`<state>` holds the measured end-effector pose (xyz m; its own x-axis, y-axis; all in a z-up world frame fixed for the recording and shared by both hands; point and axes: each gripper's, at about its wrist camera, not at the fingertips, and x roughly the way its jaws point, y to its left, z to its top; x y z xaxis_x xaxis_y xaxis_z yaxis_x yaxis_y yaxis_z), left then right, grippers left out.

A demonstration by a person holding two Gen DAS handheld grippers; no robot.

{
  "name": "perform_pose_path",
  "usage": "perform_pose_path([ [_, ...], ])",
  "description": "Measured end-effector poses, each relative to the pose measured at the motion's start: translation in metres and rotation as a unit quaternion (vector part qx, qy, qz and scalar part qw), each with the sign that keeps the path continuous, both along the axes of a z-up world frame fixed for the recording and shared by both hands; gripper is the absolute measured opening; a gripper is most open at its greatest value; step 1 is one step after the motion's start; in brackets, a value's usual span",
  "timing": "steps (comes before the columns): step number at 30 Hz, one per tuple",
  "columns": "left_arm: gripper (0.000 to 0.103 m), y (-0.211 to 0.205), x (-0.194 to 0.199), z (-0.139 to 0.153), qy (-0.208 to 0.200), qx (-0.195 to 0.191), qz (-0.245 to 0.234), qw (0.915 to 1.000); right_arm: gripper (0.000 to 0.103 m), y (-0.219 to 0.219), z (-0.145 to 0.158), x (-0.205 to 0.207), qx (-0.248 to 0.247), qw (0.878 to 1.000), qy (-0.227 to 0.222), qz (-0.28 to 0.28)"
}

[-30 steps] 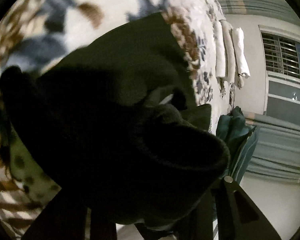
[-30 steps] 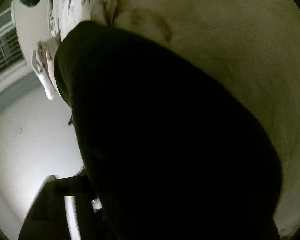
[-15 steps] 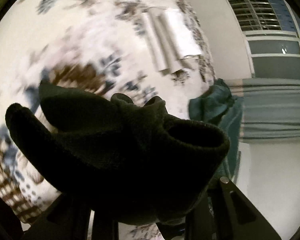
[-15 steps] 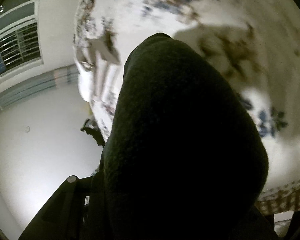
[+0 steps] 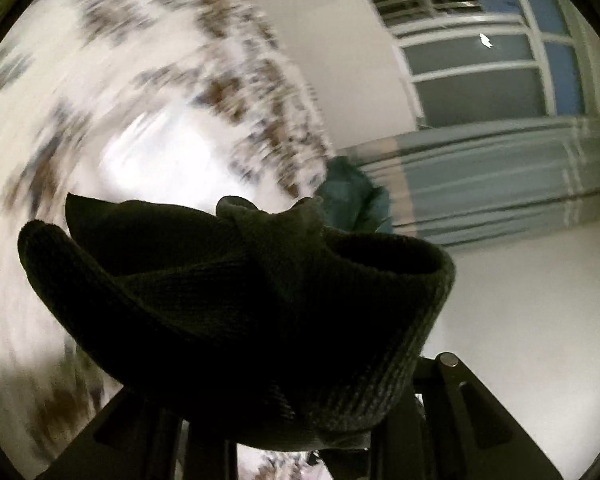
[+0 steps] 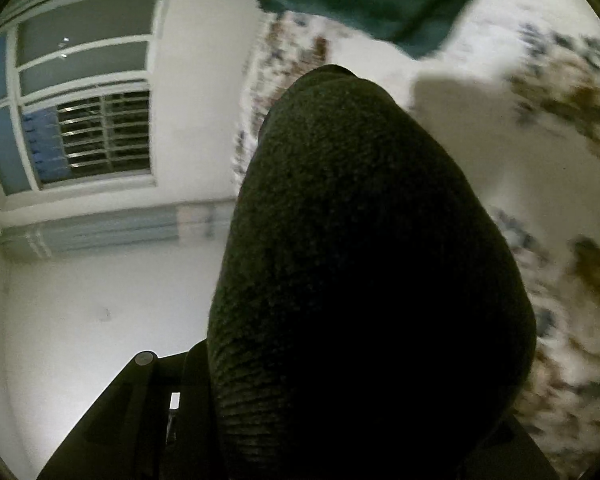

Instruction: Fold small clothes

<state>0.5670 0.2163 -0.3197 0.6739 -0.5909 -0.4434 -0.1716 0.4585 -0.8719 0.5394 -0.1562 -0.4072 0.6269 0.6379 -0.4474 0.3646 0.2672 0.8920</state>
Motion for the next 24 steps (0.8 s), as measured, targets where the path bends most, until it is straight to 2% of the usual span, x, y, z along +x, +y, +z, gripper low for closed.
perform_pose_path([
  [3, 0.021, 0.031, 0.072, 0.008, -0.027, 0.023, -0.022, 0.9992, 0.034, 0.034, 0.011, 0.063, -0.001, 1.0, -0.027, -0.005],
  [5, 0.021, 0.048, 0.107, -0.001, -0.034, 0.035, -0.026, 0.9985, 0.034, 0.055, 0.001, 0.102, -0.004, 0.999, -0.039, 0.0],
  [9, 0.021, 0.076, 0.154, -0.047, -0.029, 0.049, -0.031, 0.9979, 0.034, 0.093, -0.063, 0.172, -0.016, 0.999, -0.039, 0.01],
  [11, 0.021, 0.088, 0.17, -0.089, -0.013, 0.056, -0.041, 0.9975, 0.034, 0.107, -0.109, 0.194, -0.024, 0.999, -0.025, 0.016],
  [14, 0.021, 0.097, 0.179, -0.142, 0.023, 0.064, -0.06, 0.9958, 0.034, 0.12, -0.165, 0.201, -0.05, 0.998, 0.01, 0.024],
  [17, 0.022, 0.098, 0.178, -0.187, 0.052, 0.076, -0.089, 0.9918, 0.035, 0.124, -0.196, 0.196, -0.075, 0.996, 0.02, 0.032],
  [20, 0.027, 0.099, 0.177, -0.205, 0.071, 0.088, -0.106, 0.9879, 0.043, 0.129, -0.206, 0.193, -0.105, 0.993, 0.019, 0.055],
  [24, 0.031, 0.101, 0.168, -0.207, 0.088, 0.098, -0.113, 0.9848, 0.053, 0.14, -0.197, 0.189, -0.155, 0.983, 0.022, 0.096],
])
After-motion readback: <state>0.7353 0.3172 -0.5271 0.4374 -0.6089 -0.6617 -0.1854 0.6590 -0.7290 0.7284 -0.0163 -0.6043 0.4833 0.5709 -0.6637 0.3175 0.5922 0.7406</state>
